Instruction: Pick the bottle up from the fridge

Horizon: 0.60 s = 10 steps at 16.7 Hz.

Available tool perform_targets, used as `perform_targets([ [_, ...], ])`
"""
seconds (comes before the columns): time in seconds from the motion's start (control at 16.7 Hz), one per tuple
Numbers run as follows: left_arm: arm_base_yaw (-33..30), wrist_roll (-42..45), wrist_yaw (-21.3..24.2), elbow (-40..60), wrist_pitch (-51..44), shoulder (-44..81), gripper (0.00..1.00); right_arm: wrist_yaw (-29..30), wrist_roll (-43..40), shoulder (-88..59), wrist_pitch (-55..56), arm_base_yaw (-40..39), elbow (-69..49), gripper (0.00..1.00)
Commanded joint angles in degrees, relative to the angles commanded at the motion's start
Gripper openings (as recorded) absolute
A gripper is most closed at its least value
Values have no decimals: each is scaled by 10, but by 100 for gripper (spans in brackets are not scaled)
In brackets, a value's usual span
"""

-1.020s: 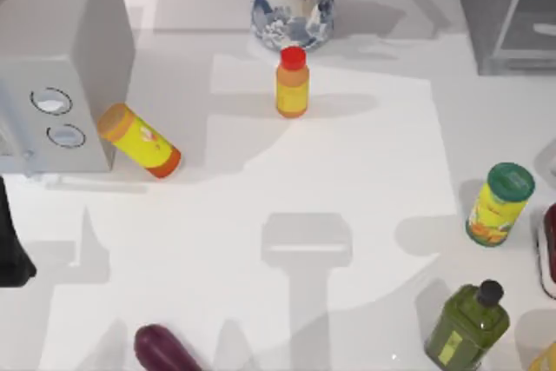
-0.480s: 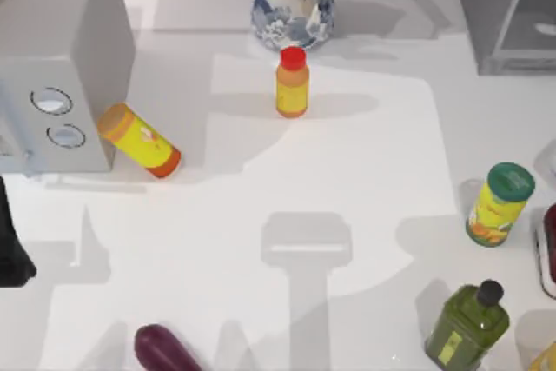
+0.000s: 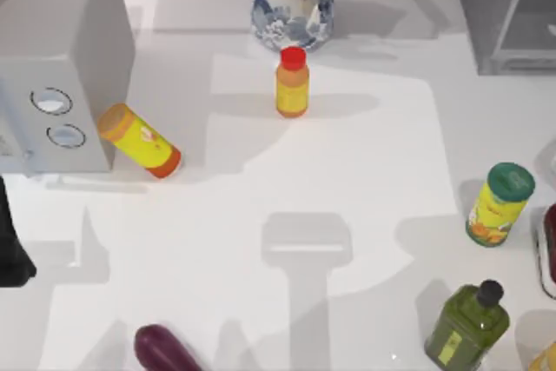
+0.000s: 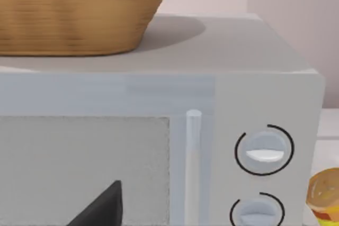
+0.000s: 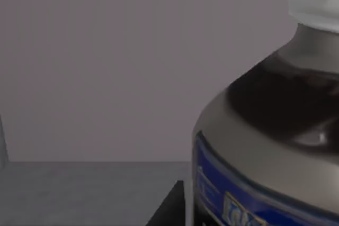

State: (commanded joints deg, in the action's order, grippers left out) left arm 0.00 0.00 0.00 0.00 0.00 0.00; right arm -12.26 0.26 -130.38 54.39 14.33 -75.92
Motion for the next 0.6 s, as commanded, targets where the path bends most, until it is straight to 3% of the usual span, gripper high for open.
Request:
perform_targets([
  [0.18,0,0,0,0,0,0,100,0,0,0,0,0,0,2],
  [0.6,0,0,0,0,0,0,100,0,0,0,0,0,0,0],
])
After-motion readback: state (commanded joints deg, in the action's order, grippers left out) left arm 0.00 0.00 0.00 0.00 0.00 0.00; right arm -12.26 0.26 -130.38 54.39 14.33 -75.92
